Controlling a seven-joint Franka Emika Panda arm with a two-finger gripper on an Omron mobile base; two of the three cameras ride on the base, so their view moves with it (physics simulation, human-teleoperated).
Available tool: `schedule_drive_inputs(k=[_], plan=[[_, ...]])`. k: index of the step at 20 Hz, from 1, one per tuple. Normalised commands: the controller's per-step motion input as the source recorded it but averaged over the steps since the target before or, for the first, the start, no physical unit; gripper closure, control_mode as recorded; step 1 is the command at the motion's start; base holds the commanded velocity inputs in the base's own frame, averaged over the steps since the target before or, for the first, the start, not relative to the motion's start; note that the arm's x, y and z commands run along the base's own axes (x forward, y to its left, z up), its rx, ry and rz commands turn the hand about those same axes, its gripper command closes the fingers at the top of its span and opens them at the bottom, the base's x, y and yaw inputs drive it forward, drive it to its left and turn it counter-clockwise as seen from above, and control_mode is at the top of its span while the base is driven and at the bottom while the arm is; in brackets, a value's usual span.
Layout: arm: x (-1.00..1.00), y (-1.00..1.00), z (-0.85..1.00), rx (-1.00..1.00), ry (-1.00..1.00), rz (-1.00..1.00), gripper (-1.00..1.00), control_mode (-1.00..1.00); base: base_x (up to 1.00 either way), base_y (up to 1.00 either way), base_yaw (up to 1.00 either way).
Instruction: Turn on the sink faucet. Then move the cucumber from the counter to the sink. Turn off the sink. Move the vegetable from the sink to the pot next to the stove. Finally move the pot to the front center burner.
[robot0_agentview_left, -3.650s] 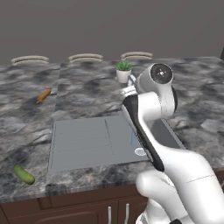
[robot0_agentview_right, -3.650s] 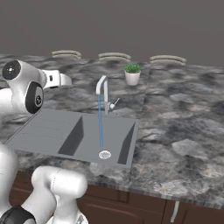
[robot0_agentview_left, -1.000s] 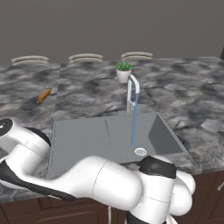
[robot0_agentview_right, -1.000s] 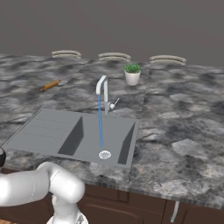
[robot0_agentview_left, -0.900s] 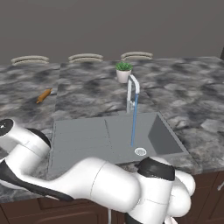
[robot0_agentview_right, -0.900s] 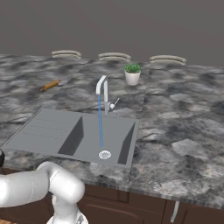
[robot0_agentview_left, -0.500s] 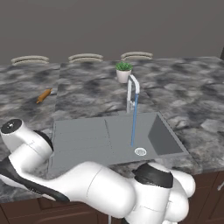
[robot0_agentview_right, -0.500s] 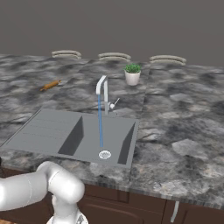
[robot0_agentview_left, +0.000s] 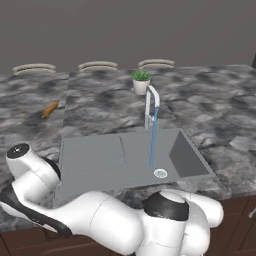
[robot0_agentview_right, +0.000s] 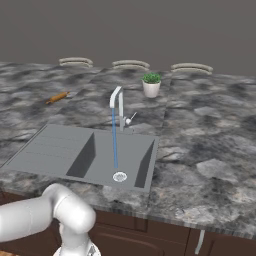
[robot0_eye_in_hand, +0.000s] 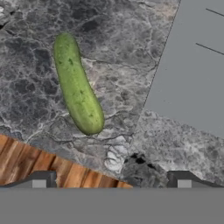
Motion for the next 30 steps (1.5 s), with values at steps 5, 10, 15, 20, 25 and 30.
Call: schedule_drive_inputs(k=[5,10,15,20,25,30], plan=[[0.38,0.22,-0.1,-0.01,0.07,0.0,-1.0,-1.0,0.0,0.0,0.0],[0.19,0.41,-0.21,-0.04,0.09,0.0,-1.0,-1.0,0.0,0.0,0.0],[0.28,0.28,-0.21,-0.02,0.07,0.0,-1.0,-1.0,0.0,0.0,0.0],[0.15,0.14,-0.36,-0.04,0.03,0.03,-1.0,-1.0,0.0,0.0,0.0],[0.07,0.17,-0.32,-0.01,0.01,0.02,-1.0,-1.0,0.0,0.0,0.0],[0.12,0.09,-0.35,0.0,0.0,0.03,-1.0,-1.0,0.0,0.0,0.0]])
